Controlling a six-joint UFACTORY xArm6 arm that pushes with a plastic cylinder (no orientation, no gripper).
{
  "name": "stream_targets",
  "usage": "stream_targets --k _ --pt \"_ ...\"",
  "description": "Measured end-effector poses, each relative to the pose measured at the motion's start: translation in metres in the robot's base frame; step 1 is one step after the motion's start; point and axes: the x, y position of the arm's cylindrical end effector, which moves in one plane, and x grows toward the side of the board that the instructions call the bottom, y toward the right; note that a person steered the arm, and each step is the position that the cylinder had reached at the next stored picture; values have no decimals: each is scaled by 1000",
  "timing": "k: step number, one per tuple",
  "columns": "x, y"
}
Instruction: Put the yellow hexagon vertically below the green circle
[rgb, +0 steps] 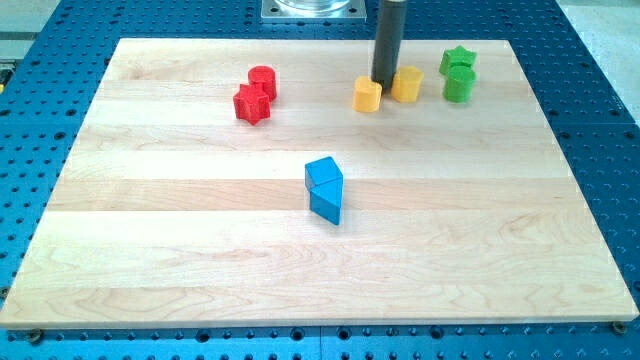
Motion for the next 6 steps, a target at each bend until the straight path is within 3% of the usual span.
stream_targets --k 1,2,6 --pt "-1 0" --pt "-60 1" --pt "-41 27"
